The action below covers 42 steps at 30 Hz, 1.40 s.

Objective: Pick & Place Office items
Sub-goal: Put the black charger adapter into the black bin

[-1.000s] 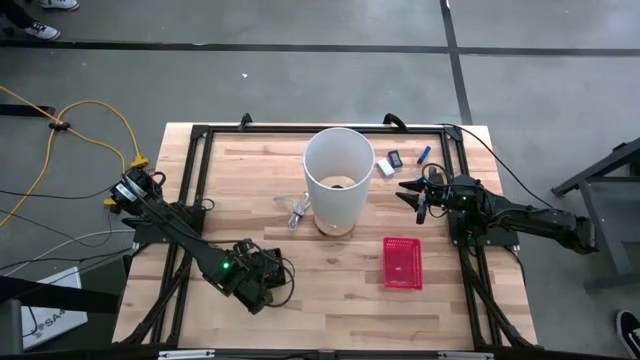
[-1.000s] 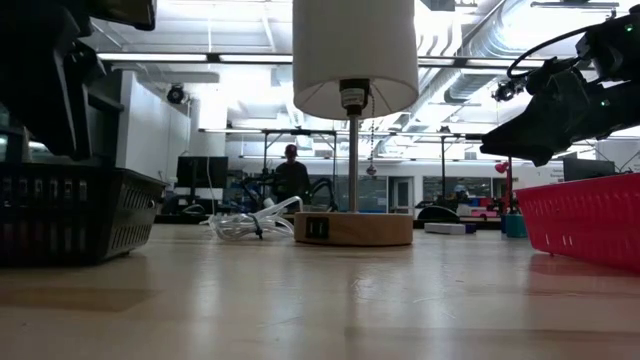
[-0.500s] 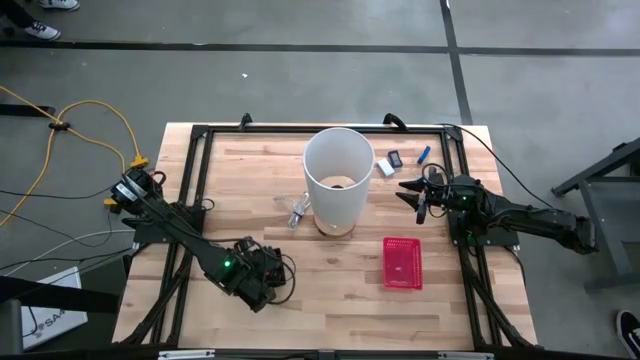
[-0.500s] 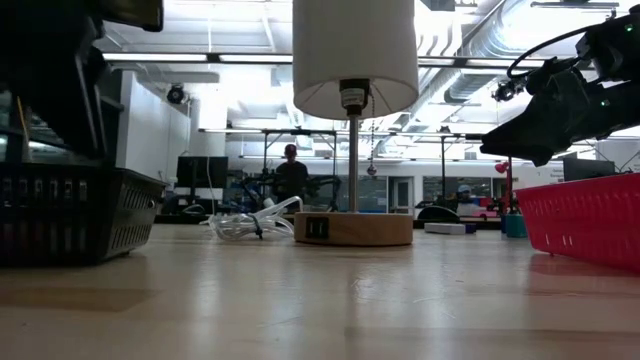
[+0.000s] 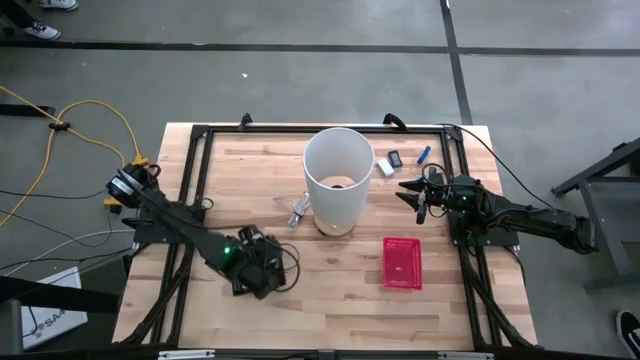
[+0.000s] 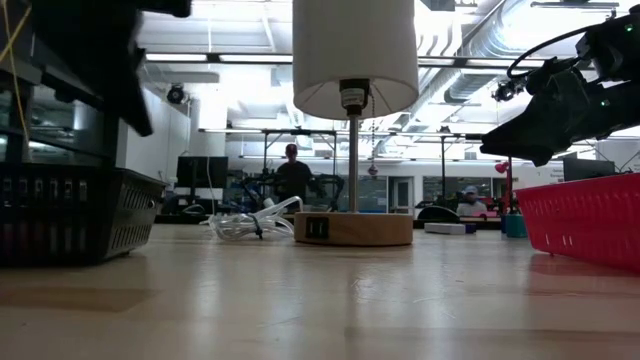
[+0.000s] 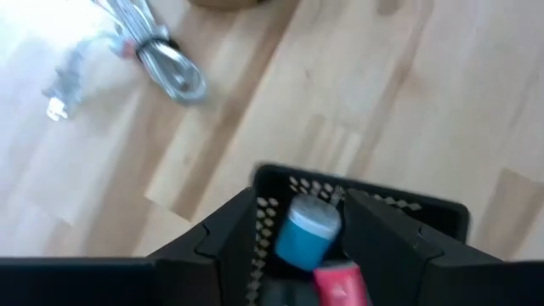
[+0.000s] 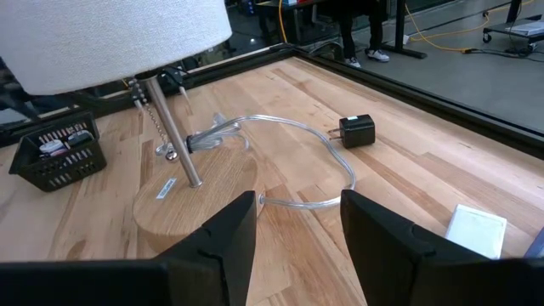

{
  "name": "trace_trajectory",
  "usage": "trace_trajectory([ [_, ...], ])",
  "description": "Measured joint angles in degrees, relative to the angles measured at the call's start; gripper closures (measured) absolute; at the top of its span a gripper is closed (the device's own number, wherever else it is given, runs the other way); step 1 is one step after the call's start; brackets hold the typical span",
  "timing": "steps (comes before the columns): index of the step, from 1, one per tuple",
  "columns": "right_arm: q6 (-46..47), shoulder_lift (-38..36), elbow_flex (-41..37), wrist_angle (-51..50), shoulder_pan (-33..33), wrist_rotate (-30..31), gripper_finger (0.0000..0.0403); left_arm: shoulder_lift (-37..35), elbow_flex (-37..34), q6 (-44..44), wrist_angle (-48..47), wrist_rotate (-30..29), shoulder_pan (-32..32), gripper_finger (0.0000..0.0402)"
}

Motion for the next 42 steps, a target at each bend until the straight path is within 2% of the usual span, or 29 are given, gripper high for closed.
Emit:
trace_trajectory([
  [7, 0.0, 0.0, 0.0, 0.0, 0.0, 0.0, 0.0243, -3.7, -0.5, 4.7, -0.1, -1.6, 3.6, 0.0229],
  [13, 0.0, 0.0, 0.0, 0.0, 0.0, 0.0, 0.0243, -10.3, -5.8, 4.8, -0.4, -5.6, 5.7, 0.0229],
  [18, 0.0, 0.0, 0.0, 0.0, 0.0, 0.0, 0.0243, -17.6, -12.2, 6.8, 1.0, -5.6, 11.7, 0.0229],
  [23, 0.0, 0.0, 0.0, 0.0, 0.0, 0.0, 0.0243, -23.9, -17.6, 16.7, 7.3, -4.5, 20.6, 0.0229],
  [29, 0.0, 0.0, 0.0, 0.0, 0.0, 0.0, 0.0243, -27.3, -22.1, 30.0, 14.9, 2.9, 33.8, 0.0229],
  [32, 0.0, 0.0, 0.0, 0.0, 0.0, 0.0, 0.0243, -27.4, -23.9, 36.5, 19.7, 9.1, 41.3, 0.0229],
  [38, 0.0, 0.0, 0.0, 0.0, 0.0, 0.0, 0.0243, -27.2, -27.7, 47.5, 30.9, 25.1, 56.1, 0.0230],
  [42, 0.0, 0.0, 0.0, 0.0, 0.0, 0.0, 0.0243, -27.2, -29.7, 50.2, 36.1, 29.5, 61.9, 0.0230],
])
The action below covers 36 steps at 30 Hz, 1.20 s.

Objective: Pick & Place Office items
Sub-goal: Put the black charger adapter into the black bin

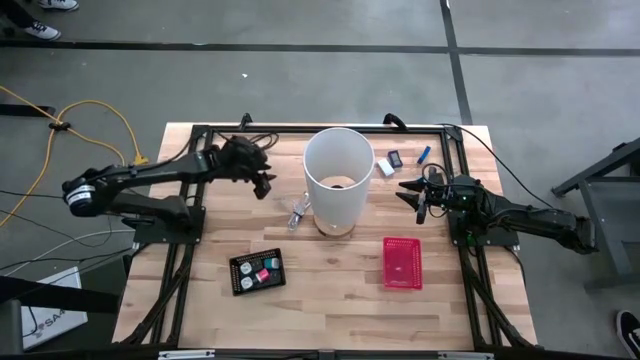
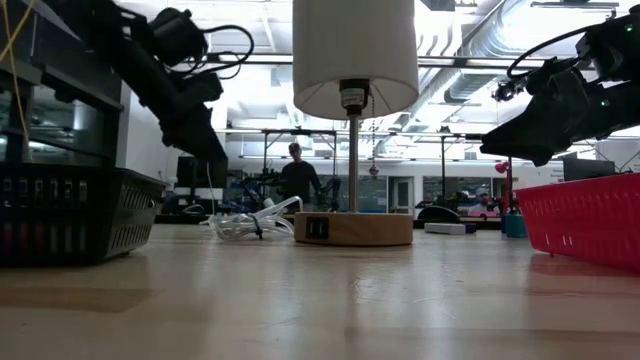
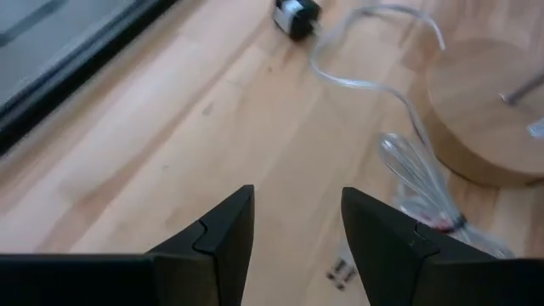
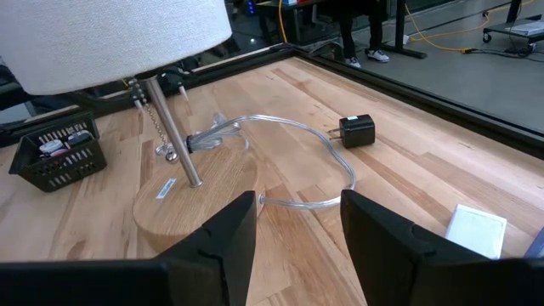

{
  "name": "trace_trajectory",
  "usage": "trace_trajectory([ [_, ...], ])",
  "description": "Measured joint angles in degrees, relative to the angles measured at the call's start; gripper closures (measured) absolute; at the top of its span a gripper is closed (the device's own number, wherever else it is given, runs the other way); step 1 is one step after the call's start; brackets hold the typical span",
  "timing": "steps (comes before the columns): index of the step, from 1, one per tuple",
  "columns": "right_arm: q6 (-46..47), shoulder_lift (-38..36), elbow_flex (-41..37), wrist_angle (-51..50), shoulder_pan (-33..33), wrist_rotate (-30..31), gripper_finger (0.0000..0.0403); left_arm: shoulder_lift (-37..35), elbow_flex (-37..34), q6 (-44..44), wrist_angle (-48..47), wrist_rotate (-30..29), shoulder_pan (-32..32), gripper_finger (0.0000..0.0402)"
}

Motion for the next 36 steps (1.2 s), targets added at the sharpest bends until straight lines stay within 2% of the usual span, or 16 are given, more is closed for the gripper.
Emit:
trace_trajectory([
  [10, 0.0, 0.0, 0.0, 0.0, 0.0, 0.0, 0.0243, 0.0, -0.3, 1.5, 5.6, 0.1, 5.2, 0.0230],
  [20, 0.0, 0.0, 0.0, 0.0, 0.0, 0.0, 0.0243, 0.0, -0.2, 14.2, 12.0, 1.2, 9.2, 0.0230],
  [36, 0.0, 0.0, 0.0, 0.0, 0.0, 0.0, 0.0243, 0.0, -0.2, 13.3, 13.6, 1.3, 9.9, 0.0230],
])
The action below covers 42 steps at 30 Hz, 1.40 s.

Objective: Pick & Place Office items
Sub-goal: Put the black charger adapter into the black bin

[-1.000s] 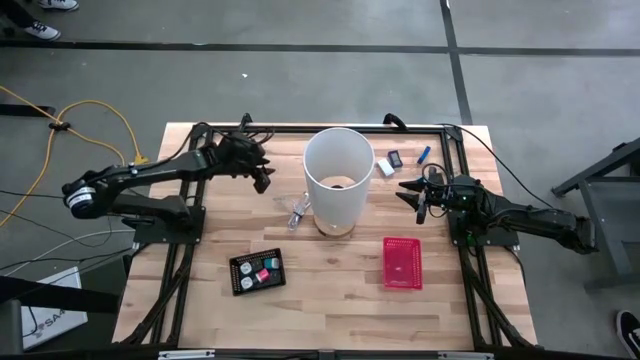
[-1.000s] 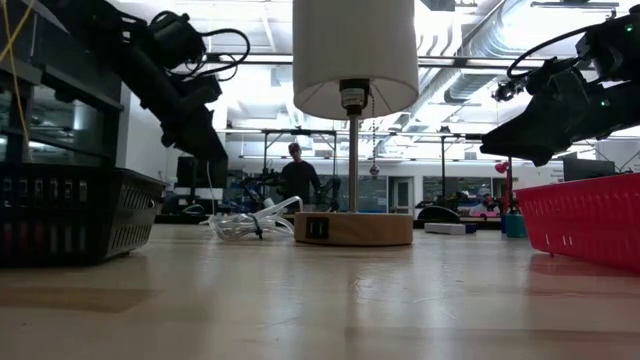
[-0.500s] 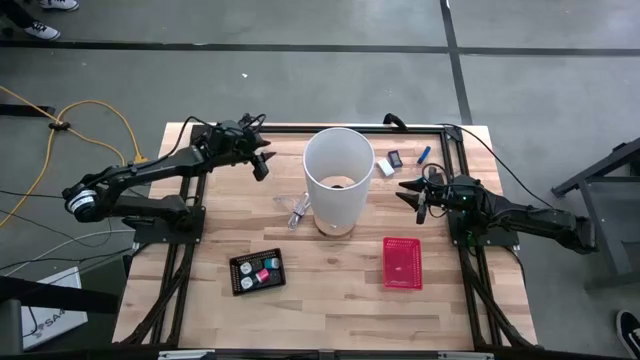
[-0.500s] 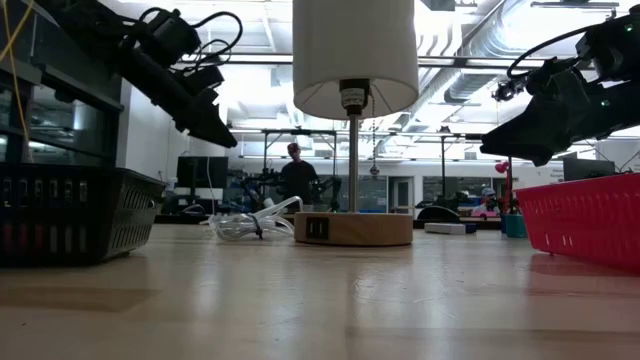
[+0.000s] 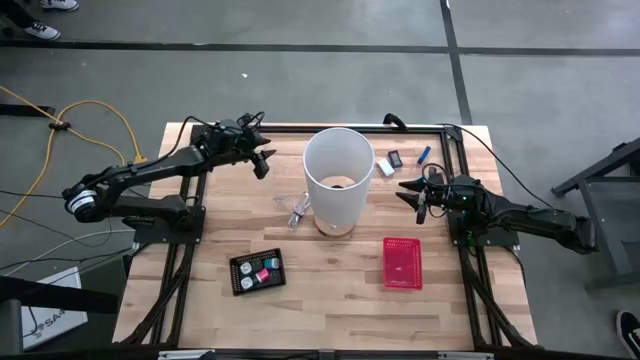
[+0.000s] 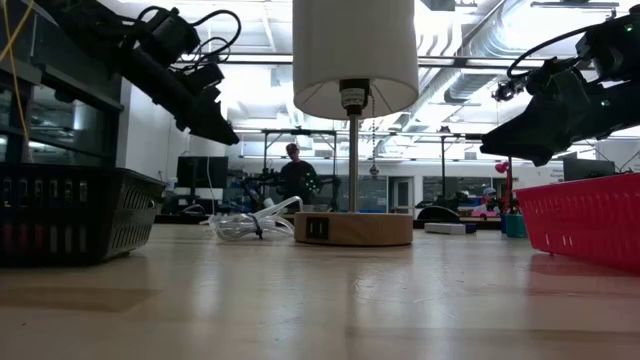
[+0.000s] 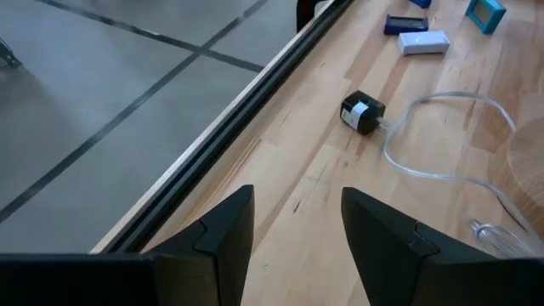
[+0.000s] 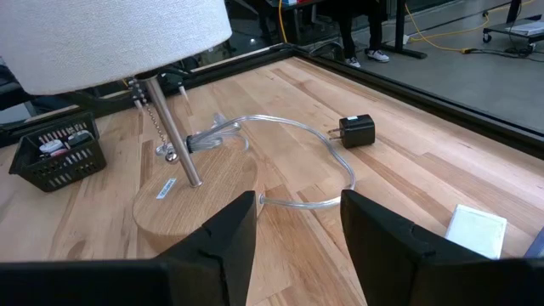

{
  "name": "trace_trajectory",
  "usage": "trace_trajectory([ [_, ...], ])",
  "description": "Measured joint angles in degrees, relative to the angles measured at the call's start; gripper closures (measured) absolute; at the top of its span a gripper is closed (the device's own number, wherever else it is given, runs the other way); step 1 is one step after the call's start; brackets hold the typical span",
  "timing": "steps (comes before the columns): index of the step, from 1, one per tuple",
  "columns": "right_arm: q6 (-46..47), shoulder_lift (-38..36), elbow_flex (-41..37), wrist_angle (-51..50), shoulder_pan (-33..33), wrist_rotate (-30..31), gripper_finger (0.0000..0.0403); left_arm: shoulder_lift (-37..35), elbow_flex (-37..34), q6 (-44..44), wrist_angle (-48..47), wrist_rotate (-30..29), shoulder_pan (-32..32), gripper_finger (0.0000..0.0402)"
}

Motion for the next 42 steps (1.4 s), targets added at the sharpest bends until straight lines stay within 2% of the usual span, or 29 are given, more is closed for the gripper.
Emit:
trace_trajectory([
  [30, -0.3, 0.0, 0.0, 2.0, 0.0, 0.8, 0.0243, 0.0, 0.0, -0.1, 0.0, 0.0, 0.0, 0.0230],
  [36, 1.2, 0.0, 0.0, 2.7, 0.0, 7.5, 0.0243, 0.0, 0.0, -0.1, 0.0, 0.0, 0.0, 0.0230],
  [42, -0.3, 0.0, 0.0, 4.1, 0.0, 7.8, 0.0243, 0.0, 0.0, -0.1, 0.0, 0.0, 0.0, 0.0230],
])
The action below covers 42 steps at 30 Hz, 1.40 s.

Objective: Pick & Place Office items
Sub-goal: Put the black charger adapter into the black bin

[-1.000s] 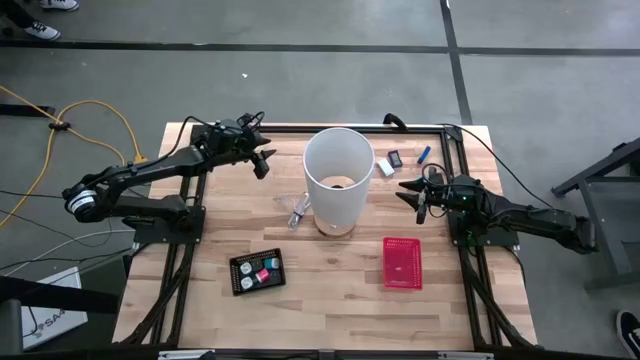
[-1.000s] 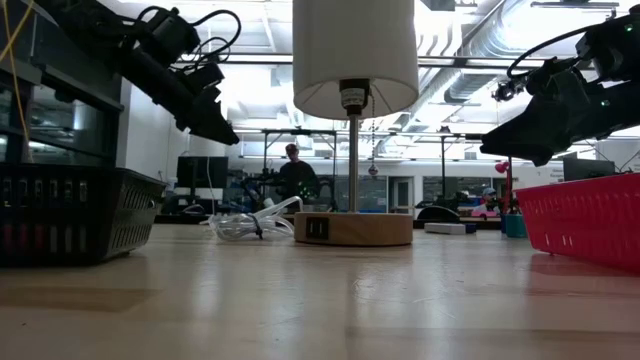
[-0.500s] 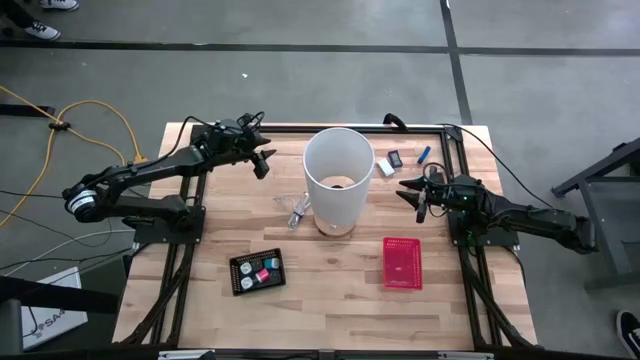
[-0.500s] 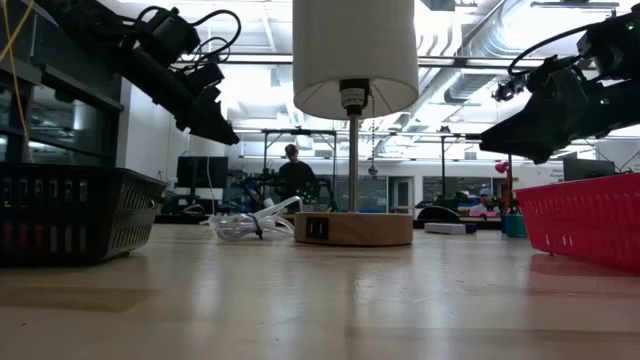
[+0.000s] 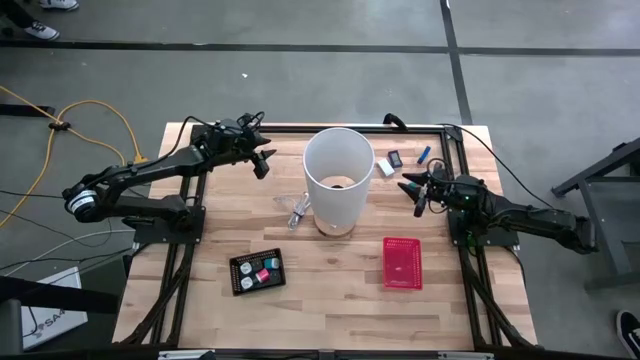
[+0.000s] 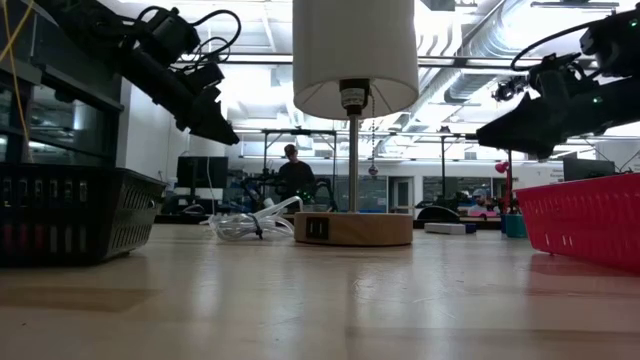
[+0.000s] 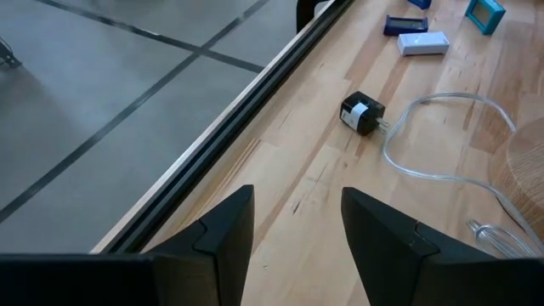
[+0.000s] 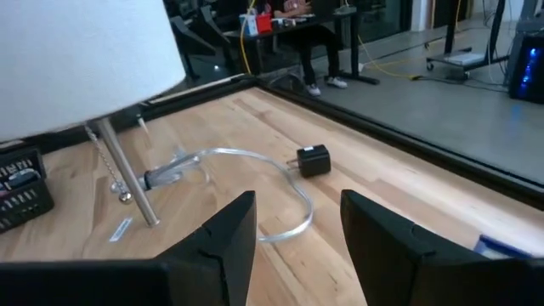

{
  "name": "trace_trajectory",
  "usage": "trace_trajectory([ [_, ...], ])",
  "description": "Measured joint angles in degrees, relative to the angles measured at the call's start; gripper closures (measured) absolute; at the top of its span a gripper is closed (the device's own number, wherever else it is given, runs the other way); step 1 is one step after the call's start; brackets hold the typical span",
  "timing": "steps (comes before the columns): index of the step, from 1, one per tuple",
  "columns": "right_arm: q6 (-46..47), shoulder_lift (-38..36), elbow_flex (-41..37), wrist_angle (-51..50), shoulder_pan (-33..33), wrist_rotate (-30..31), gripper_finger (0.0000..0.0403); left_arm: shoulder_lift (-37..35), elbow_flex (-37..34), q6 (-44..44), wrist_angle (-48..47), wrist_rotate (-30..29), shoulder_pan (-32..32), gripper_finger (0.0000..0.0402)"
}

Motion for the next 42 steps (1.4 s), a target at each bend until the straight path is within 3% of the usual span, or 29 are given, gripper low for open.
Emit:
trace_trajectory([
  [15, -1.9, 3.1, 2.3, 2.9, 0.0, -3.2, 0.0243, 0.0, 0.0, 0.0, 0.0, 0.0, 0.0, 0.0230],
  [26, -9.1, 26.2, 15.6, 1.4, -2.9, 3.1, 0.0243, 0.0, 0.0, 0.0, 0.0, 0.0, 0.0, 0.0230],
  [29, -10.3, 33.2, 19.5, 1.5, -6.4, 0.1, 0.0243, 0.0, 0.0, 0.0, 0.0, 0.0, 0.0, 0.0230],
  [33, -11.3, 41.4, 24.0, 2.4, -12.3, -8.5, 0.0243, 0.0, 0.0, 0.0, 0.0, 0.0, 0.0, 0.0230],
  [39, -11.5, 51.5, 25.6, 12.5, -20.7, -23.3, 0.0243, 0.0, 0.0, 0.0, 0.0, 0.0, 0.0, 0.0230],
  [42, -9.4, 55.6, 25.6, 16.3, -22.9, -26.7, 0.0243, 0.0, 0.0, 0.0, 0.0, 0.0, 0.0, 0.0230],
])
